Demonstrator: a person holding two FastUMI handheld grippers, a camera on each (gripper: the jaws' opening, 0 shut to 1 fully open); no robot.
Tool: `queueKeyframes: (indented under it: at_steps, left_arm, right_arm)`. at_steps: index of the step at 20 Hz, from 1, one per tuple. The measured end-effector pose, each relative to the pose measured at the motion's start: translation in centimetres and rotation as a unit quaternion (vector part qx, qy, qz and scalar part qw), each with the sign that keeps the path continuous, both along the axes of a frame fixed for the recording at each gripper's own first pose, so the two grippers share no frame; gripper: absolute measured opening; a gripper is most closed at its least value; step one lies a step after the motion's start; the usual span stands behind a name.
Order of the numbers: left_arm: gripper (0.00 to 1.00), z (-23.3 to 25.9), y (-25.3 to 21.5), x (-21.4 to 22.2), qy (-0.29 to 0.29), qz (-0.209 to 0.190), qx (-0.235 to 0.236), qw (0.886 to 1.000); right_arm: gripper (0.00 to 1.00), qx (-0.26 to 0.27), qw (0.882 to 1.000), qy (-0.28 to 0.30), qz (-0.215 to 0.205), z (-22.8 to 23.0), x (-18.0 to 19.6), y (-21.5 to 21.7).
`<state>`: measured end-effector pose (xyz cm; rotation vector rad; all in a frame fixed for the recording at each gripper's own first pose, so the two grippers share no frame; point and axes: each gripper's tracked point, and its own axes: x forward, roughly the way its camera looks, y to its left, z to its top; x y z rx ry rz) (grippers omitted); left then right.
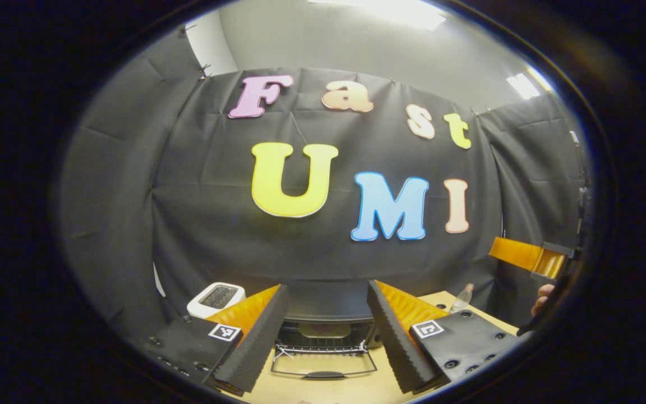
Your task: Open the electric oven with the left hand, put the food in, and close the electric oven.
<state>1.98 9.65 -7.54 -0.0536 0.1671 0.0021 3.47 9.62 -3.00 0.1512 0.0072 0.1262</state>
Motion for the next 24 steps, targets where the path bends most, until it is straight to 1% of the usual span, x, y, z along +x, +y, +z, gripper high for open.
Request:
queueKeyframes:
  at_steps: [1, 2, 3, 4, 6, 7, 8, 9, 10, 11, 13, 14, 15, 17, 18, 21, 22, 24]
  left_arm:
    - [0.95, -1.0, -0.3, 0.2, 0.016, 0.002, 0.0, 1.0]
    - [0.99, -1.9, -0.9, 0.4, 0.029, -0.002, -0.003, 1.0]
    - [0.92, -2.7, -1.7, 0.5, 0.042, -0.009, -0.005, 0.999]
    - [0.99, -3.8, -2.2, 0.7, 0.057, -0.015, -0.003, 0.998]
    - [0.92, -6.5, -3.2, 1.1, 0.097, -0.027, 0.003, 0.995]
    - [0.92, -8.1, -3.8, 1.2, 0.124, -0.034, 0.004, 0.992]
    - [0.95, -9.6, -4.2, 1.4, 0.144, -0.039, -0.002, 0.989]
    - [0.95, -11.2, -4.9, 1.4, 0.168, -0.05, -0.016, 0.984]
    - [0.91, -12.8, -5.3, 1.3, 0.191, -0.058, -0.029, 0.979]
    - [0.95, -14.7, -5.7, 1.4, 0.214, -0.063, -0.033, 0.974]
    - [0.95, -19.2, -5.2, 0.9, 0.273, -0.062, -0.018, 0.96]
    - [0.99, -21.2, -4.8, 0.7, 0.301, -0.061, -0.01, 0.952]
    - [0.92, -23.1, -4.6, 0.4, 0.329, -0.061, -0.005, 0.942]
    - [0.92, -26.4, -4.2, -0.6, 0.381, -0.057, -0.003, 0.923]
    - [0.92, -28.1, -4.1, -1.2, 0.408, -0.058, -0.002, 0.911]
    - [0.92, -32.3, -3.3, -2.1, 0.468, -0.056, 0.0, 0.882]
    - [0.96, -33.5, -3.3, -2.2, 0.483, -0.058, 0.001, 0.874]
    - [0.96, -36.0, -2.9, -2.3, 0.51, -0.057, 0.002, 0.858]
  right_arm:
    - [0.94, -0.005, 1.0, -0.006, -0.002, 0.3, -0.1, -0.6]
    - [0.95, -0.007, 1.0, -0.01, -0.004, 0.4, 0.0, -1.1]
    - [0.95, -0.006, 1.0, -0.013, -0.006, 0.6, 0.2, -1.7]
    - [0.95, -0.006, 1.0, -0.015, -0.01, 0.7, 0.1, -2.3]
    - [0.95, -0.006, 1.0, -0.016, -0.016, 0.6, 0.1, -3.5]
    - [0.95, -0.008, 1.0, -0.016, -0.02, 0.6, 0.3, -4.1]
    - [0.95, -0.009, 1.0, -0.015, -0.023, 0.6, 0.4, -4.4]
    - [0.95, -0.01, 1.0, -0.013, -0.025, 0.5, 0.5, -4.7]
    - [0.95, -0.008, 1.0, -0.01, -0.025, 0.2, 0.7, -4.8]
    - [0.95, -0.007, 1.0, -0.008, -0.027, 0.0, 0.8, -5.1]
    - [0.95, -0.007, 1.0, -0.002, -0.029, -0.8, 0.7, -5.7]
    - [0.95, -0.007, 0.999, 0.001, -0.031, -1.1, 0.7, -5.9]
    - [0.95, -0.006, 0.999, 0.005, -0.034, -1.4, 0.8, -6.1]
    - [0.95, -0.006, 0.999, 0.013, -0.042, -2.2, 0.9, -6.7]
    - [0.95, -0.008, 0.999, 0.017, -0.047, -2.6, 0.9, -7.1]
    - [0.95, -0.009, 0.998, 0.03, -0.06, -3.6, 1.1, -8.0]
    - [0.95, -0.01, 0.997, 0.033, -0.065, -3.8, 1.0, -8.1]
    - [0.95, -0.012, 0.996, 0.037, -0.075, -4.2, 0.9, -8.7]
